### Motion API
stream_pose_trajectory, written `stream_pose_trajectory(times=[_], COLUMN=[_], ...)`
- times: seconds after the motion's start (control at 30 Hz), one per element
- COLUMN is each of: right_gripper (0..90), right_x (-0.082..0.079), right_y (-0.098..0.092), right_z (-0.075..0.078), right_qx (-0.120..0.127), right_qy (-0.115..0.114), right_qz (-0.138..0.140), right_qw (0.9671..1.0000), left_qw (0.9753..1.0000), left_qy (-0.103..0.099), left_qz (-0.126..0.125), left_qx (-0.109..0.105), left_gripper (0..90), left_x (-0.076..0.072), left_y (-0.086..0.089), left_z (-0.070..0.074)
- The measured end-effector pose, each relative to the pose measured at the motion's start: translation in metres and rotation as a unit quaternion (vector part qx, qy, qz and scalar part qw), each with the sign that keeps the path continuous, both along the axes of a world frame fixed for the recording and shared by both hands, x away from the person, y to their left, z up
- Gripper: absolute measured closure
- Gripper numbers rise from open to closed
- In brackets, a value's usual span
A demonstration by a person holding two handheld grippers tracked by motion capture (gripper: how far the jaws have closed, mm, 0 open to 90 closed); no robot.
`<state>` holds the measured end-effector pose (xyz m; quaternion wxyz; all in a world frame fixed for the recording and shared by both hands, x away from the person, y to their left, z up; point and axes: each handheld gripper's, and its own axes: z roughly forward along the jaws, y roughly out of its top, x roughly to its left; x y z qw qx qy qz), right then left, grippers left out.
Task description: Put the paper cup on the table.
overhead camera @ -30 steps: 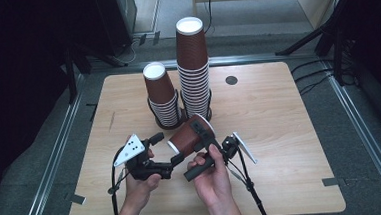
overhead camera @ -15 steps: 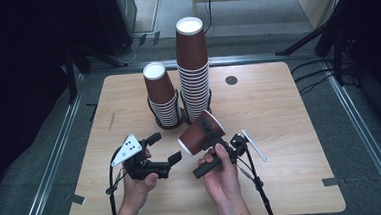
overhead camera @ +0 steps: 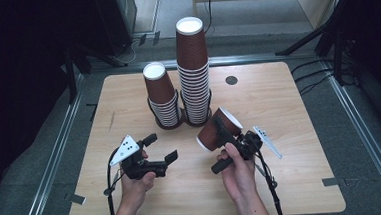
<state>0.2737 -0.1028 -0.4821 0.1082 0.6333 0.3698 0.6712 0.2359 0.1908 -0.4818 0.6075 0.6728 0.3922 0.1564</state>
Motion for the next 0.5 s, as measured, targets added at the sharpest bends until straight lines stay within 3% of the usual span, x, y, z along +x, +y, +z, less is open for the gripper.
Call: stream_pose_trajectory(times=[0.33, 0.5], right_gripper=[10.7, 10.7], right_x=[0.006, 0.009], right_y=[-0.018, -0.026], right_z=[0.004, 0.006], right_qx=[-0.053, -0.089], right_qy=[-0.023, -0.038], right_qz=[-0.017, -0.025], right_qw=[0.9982, 0.995], left_qw=[0.9998, 0.9996], left_qy=[0.005, 0.007], left_qz=[0.017, 0.026], left_qx=[0.001, 0.001], left_gripper=[0.2, 0.2], left_x=[-0.001, -0.002], left_y=[0.011, 0.017], left_z=[-0.004, -0.006])
